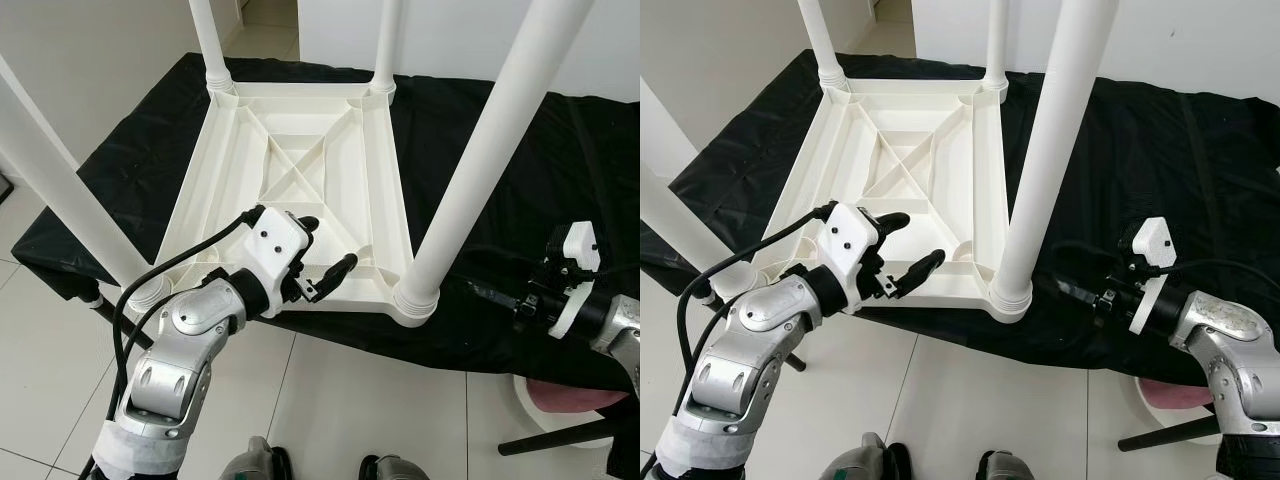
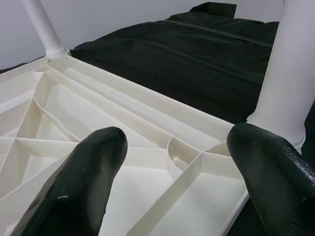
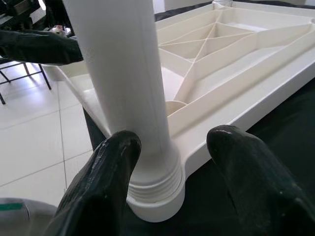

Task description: Building children table

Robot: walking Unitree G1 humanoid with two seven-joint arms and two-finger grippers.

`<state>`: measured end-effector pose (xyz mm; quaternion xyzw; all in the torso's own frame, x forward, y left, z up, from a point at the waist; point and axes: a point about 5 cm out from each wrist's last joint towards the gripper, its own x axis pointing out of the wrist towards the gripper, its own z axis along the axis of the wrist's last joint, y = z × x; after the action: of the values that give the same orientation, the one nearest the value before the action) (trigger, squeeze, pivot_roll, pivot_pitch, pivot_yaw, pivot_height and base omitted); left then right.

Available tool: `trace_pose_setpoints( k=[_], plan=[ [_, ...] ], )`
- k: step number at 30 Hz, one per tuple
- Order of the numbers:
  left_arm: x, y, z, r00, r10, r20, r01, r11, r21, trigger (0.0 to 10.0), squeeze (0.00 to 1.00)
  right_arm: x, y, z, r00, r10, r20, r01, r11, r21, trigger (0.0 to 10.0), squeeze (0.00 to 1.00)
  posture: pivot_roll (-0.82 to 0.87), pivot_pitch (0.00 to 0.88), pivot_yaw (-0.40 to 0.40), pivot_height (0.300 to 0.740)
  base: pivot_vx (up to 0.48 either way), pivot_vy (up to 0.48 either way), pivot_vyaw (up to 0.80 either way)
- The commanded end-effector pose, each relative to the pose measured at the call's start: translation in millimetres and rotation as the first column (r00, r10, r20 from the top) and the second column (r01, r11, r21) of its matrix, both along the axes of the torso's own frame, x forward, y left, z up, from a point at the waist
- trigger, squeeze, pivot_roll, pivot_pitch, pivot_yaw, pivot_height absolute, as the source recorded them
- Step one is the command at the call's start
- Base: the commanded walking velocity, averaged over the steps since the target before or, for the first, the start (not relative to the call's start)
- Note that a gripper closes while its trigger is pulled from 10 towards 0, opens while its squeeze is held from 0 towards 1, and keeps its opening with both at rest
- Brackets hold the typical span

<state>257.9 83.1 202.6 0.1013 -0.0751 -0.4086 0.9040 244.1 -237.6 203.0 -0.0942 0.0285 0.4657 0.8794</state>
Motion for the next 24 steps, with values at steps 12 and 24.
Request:
trace_pose_setpoints(
  k=[12,24],
  plan=[
    [-4.3,1.6,1,1.0,-0.021,-0.005,0.021,0.999,0.03,10.0,0.0,-6.6,10.9,-5,0.995,0.095,-0.037,-0.095,0.995,-0.021,10.0,0.0,-0.08,0.098,0.054,0.74,0.0,0.0,0.0],
    [-3.8,-1.0,3,1.0,-0.007,0.013,0.007,0.999,0.034,10.0,0.0,31.7,46.3,-15,0.995,0.059,0.084,-0.056,0.998,-0.03,10.0,0.0,-0.06,0.091,0.035,0.74,0.0,0.0,0.0]
  ],
)
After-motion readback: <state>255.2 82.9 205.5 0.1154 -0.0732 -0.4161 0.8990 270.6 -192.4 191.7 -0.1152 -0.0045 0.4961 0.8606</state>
